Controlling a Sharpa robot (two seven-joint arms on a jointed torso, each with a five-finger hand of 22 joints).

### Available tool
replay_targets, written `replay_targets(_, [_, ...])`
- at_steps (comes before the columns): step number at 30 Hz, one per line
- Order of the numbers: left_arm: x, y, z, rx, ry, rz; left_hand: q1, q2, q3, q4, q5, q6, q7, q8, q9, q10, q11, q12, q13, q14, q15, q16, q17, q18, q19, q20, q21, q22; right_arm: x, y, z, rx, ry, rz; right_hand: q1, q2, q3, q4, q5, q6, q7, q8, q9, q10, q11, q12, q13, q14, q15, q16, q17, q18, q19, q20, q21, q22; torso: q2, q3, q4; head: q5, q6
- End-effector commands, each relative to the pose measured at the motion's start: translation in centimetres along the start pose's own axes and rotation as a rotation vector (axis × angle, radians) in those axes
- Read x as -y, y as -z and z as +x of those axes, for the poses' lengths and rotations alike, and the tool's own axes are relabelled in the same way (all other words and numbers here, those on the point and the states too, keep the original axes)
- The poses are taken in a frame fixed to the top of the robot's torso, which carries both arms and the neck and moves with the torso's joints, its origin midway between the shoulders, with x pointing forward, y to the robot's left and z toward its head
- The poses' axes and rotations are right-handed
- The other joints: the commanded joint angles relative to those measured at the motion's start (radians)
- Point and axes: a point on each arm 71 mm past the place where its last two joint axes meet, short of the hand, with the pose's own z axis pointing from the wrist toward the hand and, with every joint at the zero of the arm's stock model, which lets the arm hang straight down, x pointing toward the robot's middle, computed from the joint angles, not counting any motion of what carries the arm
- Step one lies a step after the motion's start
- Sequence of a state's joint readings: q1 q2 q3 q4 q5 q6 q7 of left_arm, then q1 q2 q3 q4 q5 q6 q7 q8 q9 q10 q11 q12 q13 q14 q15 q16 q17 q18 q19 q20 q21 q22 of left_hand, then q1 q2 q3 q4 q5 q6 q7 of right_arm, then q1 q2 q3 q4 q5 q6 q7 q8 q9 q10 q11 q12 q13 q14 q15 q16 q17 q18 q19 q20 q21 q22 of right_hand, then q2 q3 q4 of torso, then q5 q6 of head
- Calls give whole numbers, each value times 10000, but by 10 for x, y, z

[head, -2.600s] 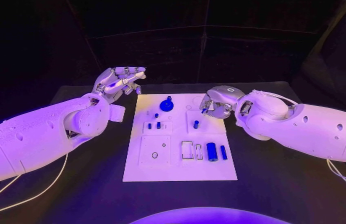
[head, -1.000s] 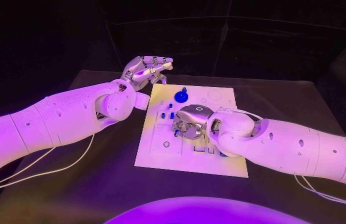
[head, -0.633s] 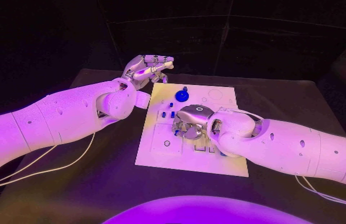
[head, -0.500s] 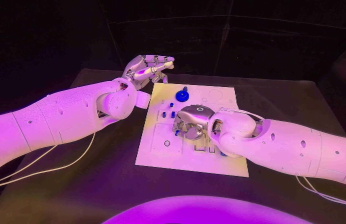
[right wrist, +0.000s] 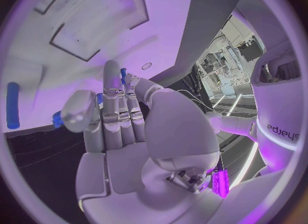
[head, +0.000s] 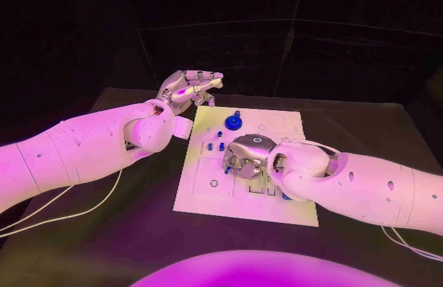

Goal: Assemble the parts on the task board

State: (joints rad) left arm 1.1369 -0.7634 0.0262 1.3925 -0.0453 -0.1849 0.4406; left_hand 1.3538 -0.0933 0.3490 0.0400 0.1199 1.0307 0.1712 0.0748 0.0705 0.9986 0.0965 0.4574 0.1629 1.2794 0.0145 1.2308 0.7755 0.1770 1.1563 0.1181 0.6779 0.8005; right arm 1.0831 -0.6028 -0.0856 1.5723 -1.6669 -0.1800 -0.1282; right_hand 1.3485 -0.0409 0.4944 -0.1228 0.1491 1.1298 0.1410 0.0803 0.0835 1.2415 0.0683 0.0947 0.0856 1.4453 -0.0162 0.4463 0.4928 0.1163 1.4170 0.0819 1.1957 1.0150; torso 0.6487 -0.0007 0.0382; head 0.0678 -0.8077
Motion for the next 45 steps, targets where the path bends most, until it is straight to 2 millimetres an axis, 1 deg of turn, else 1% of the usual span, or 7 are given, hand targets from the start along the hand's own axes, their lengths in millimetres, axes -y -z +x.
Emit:
replay_targets(1, [1,-1,2,-129,97,22,20,19,-61,-25,-28,-55,19,63,0,-65,32,45,13,10,48,8,3,56,33,27,-57,-14,-2,0,-1,53,142,-80,27,-104,62,-9,35,38,59,27,15,2,30,-19,16,-5,-22,-63,13,-66,-40,-13,25,-5,1,0,2,-4,-3])
replay_targets(16, [1,-1,2,-171,117,2,14,16,-82,-19,-30,-72,26,68,1,-87,39,64,18,7,54,8,-5,56,40,32,-66,-21,-2,-6,5,-802,351,273,-69,-173,10,40,-101,25,55,-6,8,-20,35,-55,21,3,-14,-72,38,-60,-83,-1,20,-24,7,-3,17,15,-48])
replay_targets(30, [0,-1,3,-202,131,-28,13,12,-90,-18,-31,-80,28,69,0,-98,42,70,20,8,56,10,-3,56,42,34,-69,-24,-7,-9,4,-679,597,298,-215,-329,-64,123,-136,-162,104,-128,-44,-195,91,-177,-2,8,22,-89,81,-51,-153,35,2,-64,-4,-4,15,-22,-48])
replay_targets(32, [0,-1,3,-200,130,-32,13,12,-90,-18,-31,-80,28,69,0,-98,42,70,20,8,56,10,-3,56,42,34,-69,-24,-7,-9,4,-582,583,262,-294,-412,-94,173,-123,-349,171,-189,-92,-397,150,-275,-41,15,66,-94,99,-42,-195,62,-32,-117,-6,-4,14,-21,-42])
replay_targets(34, [0,-1,3,-200,130,-34,11,9,-104,-15,-32,-95,33,70,0,-115,46,81,23,10,60,16,4,56,47,36,-75,-29,-7,-9,3,-463,563,246,-395,-562,-126,226,-90,-854,261,-214,-195,-930,269,-342,-160,26,165,-101,119,-19,-278,120,-136,-261,-4,-6,11,-18,-35])
replay_targets(38, [0,-1,3,-203,131,-39,11,9,-104,-15,-32,-95,33,70,0,-115,46,81,23,10,60,16,4,56,47,36,-75,-29,-6,-8,1,-140,503,227,-430,-766,-276,275,-75,-1726,235,-185,-197,-1925,349,-290,-225,38,202,-125,154,68,-483,198,-437,-660,2,-4,19,-23,-10])
replay_targets(45, [0,0,2,-209,132,-61,11,9,-104,-15,-32,-95,33,70,0,-115,46,81,23,10,60,16,4,56,47,36,-75,-29,-4,4,-7,810,263,15,-396,-871,-488,290,-35,-1964,196,-172,-179,-2080,328,-119,-185,42,183,-146,179,82,-517,203,-498,-738,3,2,8,-27,21])
